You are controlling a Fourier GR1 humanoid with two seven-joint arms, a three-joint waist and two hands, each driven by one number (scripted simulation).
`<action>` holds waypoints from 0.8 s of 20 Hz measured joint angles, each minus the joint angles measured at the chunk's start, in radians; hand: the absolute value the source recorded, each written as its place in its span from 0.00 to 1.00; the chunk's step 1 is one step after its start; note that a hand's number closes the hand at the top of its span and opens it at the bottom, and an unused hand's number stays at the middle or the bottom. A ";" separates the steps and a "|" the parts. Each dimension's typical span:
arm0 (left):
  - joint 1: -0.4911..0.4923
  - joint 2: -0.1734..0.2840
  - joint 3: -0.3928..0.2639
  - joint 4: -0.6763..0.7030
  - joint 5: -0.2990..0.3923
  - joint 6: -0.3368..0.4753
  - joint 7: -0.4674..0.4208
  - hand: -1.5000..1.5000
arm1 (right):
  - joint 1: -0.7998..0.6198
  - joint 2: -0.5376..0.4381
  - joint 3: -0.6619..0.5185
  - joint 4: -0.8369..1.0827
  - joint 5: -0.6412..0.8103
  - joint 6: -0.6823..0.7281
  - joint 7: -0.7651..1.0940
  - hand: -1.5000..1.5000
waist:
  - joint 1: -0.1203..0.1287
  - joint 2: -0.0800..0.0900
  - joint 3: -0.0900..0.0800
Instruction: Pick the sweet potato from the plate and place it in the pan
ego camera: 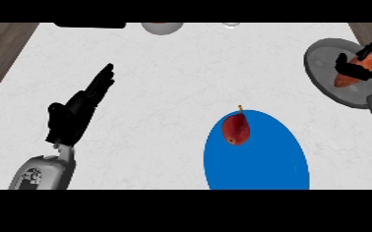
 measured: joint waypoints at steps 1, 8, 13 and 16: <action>-0.003 -0.003 0.000 -0.005 -0.004 0.003 0.006 0.50 | -0.018 -0.008 -0.010 0.033 -0.003 -0.003 -0.022 1.00 | 0.001 0.000 0.000; -0.015 -0.015 -0.013 0.006 -0.015 -0.008 -0.009 0.50 | -0.073 -0.077 -0.044 0.236 -0.002 0.078 0.030 0.00 | 0.025 0.012 0.001; -0.032 -0.023 -0.013 0.002 -0.015 -0.007 0.005 0.50 | -0.079 -0.094 -0.080 0.295 -0.034 0.163 0.001 0.00 | 0.035 0.019 0.004; -0.034 -0.023 -0.013 -0.001 -0.017 -0.007 0.004 0.50 | -0.087 -0.099 -0.131 0.294 -0.085 0.192 -0.044 0.00 | 0.039 0.022 0.006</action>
